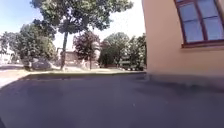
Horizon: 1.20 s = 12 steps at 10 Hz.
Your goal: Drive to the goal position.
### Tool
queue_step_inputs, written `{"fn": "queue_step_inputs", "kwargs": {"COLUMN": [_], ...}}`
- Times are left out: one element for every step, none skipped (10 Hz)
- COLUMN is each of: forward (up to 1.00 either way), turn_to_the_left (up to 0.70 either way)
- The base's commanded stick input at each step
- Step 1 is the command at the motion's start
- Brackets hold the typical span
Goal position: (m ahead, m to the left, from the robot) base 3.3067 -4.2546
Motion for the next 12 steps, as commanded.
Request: {"fn": "queue_step_inputs", "kwargs": {"forward": [0.7, 0.7, 0.7, 0.7, 0.7, 0.7, 0.7, 0.7, 0.7, 0.7, 0.7, 0.7], "turn_to_the_left": [0.0, 0.0, 0.0, 0.0, 0.0, 0.0, -0.01, -0.03, -0.03, -0.03, -0.03, -0.05]}}
